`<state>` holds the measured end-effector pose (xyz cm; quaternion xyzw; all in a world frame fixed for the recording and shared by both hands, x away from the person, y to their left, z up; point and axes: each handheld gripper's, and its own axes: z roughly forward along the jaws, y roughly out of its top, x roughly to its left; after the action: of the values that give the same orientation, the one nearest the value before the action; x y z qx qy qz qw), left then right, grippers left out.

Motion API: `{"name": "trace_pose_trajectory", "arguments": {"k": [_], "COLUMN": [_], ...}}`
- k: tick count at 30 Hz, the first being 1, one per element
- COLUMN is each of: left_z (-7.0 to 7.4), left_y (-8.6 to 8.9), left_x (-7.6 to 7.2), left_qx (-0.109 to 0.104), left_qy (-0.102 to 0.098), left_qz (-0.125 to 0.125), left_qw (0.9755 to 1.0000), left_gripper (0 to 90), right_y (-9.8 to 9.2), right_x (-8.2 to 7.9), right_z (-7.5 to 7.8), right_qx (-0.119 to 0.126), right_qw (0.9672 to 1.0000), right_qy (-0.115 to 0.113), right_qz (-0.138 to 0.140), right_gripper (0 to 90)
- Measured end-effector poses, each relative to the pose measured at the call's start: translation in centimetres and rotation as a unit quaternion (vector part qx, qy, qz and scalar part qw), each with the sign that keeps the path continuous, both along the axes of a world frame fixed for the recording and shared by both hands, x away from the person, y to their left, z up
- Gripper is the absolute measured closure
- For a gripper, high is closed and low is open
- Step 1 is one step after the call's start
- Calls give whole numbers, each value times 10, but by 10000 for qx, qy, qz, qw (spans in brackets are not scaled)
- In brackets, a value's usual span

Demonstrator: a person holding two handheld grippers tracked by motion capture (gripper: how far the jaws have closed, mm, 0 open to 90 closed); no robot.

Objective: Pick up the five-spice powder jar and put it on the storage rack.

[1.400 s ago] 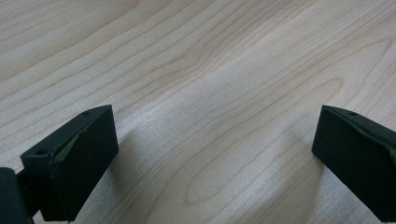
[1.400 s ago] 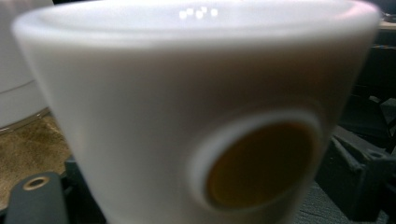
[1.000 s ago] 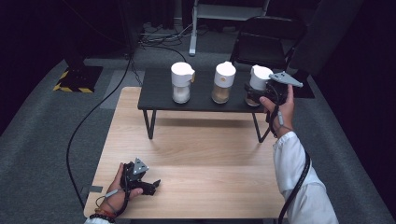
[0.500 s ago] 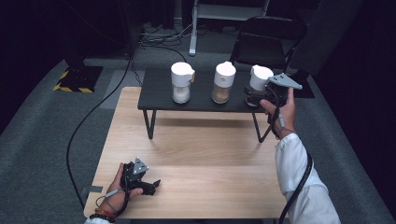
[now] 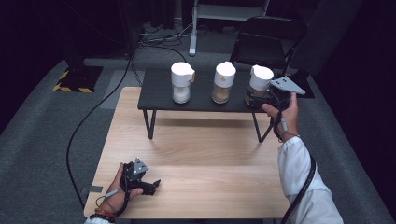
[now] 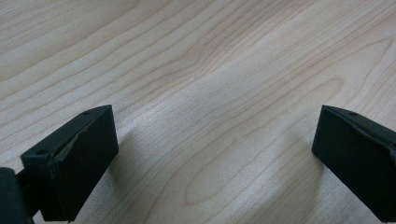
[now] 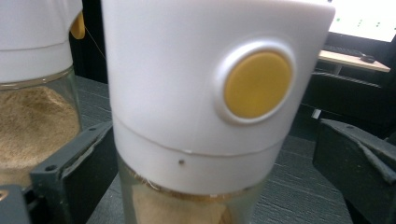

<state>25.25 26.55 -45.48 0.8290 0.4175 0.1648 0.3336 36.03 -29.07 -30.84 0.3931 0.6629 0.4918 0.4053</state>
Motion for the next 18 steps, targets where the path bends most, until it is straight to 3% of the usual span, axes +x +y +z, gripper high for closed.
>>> {"name": "trace_pose_trajectory", "arguments": {"k": [8,18], "left_z": [0,0], "left_y": [0,0], "left_x": [0,0], "left_qx": [-1,-1], "left_qy": [-1,-1], "left_qz": [0,0], "left_qw": [10000,10000], "left_gripper": [1,1], "right_y": [-1,-1], "right_x": [-11,-25], "right_z": [1,0], "right_qx": [-124,-78], "right_qw": [9999,10000], "right_qy": [-78,-40], "right_qz": [-8,-9], "right_gripper": [11,11]}}
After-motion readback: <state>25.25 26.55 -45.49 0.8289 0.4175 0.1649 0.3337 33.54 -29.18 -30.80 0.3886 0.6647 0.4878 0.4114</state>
